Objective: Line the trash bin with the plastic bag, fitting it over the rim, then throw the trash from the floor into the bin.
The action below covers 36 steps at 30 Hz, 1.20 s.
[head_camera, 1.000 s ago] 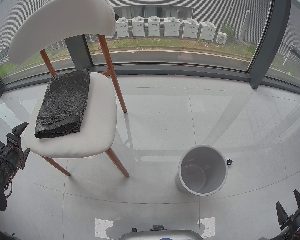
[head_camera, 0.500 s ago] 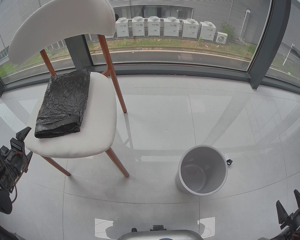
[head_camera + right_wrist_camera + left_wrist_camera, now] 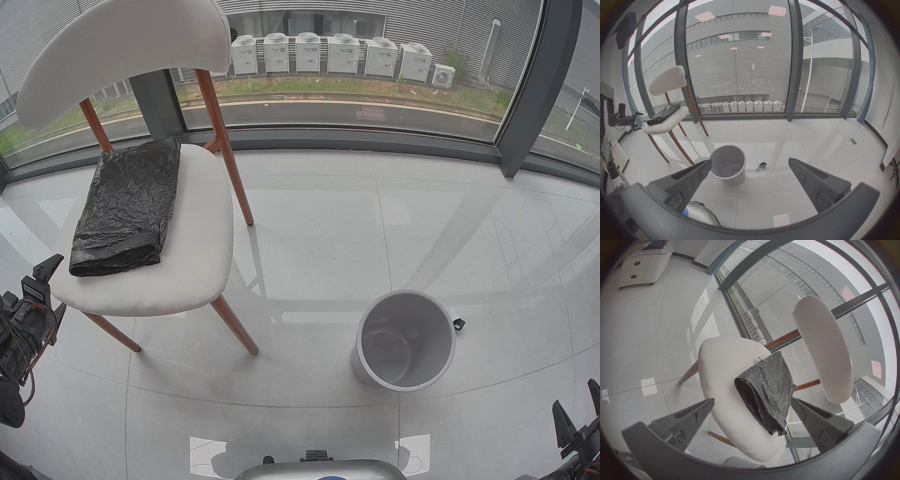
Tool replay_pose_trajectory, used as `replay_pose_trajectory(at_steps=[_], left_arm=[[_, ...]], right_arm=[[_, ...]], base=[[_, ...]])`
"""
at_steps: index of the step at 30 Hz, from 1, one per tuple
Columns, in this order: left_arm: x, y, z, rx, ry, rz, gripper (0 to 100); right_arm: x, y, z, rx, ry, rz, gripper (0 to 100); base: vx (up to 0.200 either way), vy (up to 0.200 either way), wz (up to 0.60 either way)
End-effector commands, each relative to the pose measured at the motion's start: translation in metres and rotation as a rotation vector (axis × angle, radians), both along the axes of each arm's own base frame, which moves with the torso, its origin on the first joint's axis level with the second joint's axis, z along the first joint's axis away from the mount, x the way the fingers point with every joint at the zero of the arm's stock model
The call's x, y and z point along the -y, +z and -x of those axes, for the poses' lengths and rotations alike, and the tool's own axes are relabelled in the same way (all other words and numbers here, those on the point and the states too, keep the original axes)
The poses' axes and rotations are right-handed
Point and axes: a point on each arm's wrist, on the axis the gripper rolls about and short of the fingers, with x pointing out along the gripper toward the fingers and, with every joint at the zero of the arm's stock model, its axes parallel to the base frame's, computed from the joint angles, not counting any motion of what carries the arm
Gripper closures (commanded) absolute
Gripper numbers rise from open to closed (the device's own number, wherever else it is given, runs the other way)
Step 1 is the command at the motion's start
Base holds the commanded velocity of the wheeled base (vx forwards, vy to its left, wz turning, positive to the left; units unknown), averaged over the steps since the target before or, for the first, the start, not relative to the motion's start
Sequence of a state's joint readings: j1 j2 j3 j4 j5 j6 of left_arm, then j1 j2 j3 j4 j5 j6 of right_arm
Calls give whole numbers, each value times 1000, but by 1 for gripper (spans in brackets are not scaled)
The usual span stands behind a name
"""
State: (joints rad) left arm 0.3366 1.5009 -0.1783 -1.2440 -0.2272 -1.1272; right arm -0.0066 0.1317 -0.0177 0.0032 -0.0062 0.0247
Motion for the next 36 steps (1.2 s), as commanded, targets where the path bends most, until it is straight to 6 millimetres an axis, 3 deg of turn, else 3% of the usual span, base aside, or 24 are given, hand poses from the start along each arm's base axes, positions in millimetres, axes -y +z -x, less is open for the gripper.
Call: replay_pose_trajectory(at_steps=[1,13,25,29,36], left_arm=[[-1,1,0,5,4,-2,0],[0,-1,1,-3,4,0,0],[1,4,4,19,6,-8,0],[1,3,5,16,9,-9,0],[-1,17,30,93,57,-50,0]], right_arm=[[0,-5,-1,-18,1,0,0],[0,-5,-1,-25,4,0,0],[0,-5,-1,-25,8,0,0],[0,-5,-1,-22,8,0,0],[0,-5,-1,-22,5,0,0]], base=[[0,0,0],[0,0,0],[200,0,0],[0,0,0],[0,0,0]])
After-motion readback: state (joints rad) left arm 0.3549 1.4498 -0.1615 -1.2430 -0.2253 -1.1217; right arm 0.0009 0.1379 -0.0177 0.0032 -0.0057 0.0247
